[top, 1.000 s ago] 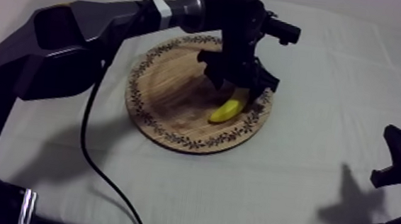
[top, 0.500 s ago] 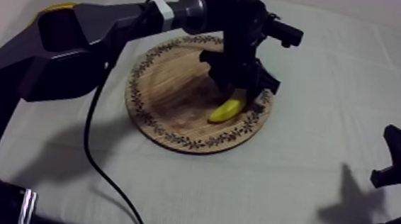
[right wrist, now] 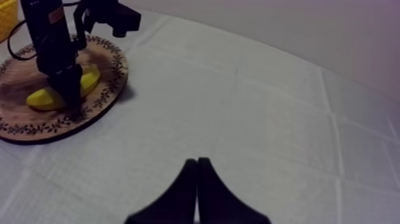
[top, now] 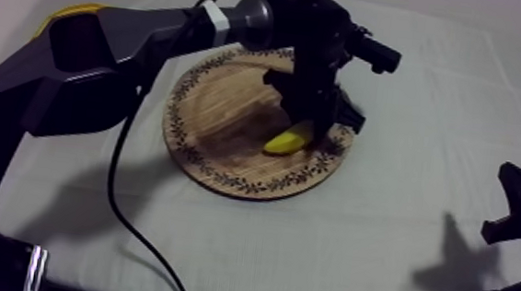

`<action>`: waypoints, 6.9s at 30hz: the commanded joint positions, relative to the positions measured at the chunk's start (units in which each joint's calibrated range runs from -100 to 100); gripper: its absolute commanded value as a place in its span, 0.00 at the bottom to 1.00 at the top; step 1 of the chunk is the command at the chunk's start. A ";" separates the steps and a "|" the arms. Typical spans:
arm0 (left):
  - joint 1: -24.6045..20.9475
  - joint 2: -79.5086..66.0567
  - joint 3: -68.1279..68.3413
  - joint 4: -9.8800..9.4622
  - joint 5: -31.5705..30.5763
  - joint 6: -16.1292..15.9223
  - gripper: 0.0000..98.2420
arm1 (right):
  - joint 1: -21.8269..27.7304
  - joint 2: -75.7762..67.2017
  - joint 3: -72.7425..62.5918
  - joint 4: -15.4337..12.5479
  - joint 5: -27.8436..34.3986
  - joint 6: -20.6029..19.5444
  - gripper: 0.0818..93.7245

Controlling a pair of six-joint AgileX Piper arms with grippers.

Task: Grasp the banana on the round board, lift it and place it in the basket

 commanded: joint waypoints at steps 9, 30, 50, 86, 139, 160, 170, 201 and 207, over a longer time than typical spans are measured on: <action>0.13 -0.47 0.75 -0.10 -0.52 -0.14 0.25 | 0.00 0.00 -0.05 -0.01 -0.01 0.00 0.00; -2.32 -20.74 12.90 -0.33 -1.32 -1.68 0.20 | 0.00 0.00 -0.05 -0.01 -0.01 0.00 0.00; -11.48 -57.01 43.21 -4.08 3.08 -6.97 0.18 | 0.00 0.00 -0.05 -0.01 -0.01 0.00 0.00; -32.27 -61.39 48.61 -13.97 -14.74 -6.57 0.13 | 0.00 0.00 -0.05 -0.01 -0.01 0.00 0.00; -36.22 -50.53 62.56 -12.31 -20.16 -2.91 0.74 | 0.00 0.00 -0.05 -0.01 -0.01 0.00 0.00; -36.71 -59.91 65.47 -11.77 -28.32 -4.65 0.21 | 0.00 0.00 -0.05 -0.01 -0.01 0.00 0.00; -37.17 -74.03 70.16 -9.42 -30.79 -8.22 0.04 | 0.00 0.00 -0.05 -0.01 -0.01 0.00 0.00; -38.77 -133.51 119.91 -7.78 -54.31 -9.16 0.00 | 0.00 0.00 -0.05 -0.01 -0.01 0.00 0.00; -39.00 -140.68 126.43 -7.30 -55.43 -9.38 0.00 | 0.00 0.00 -0.05 -0.01 -0.01 0.00 0.00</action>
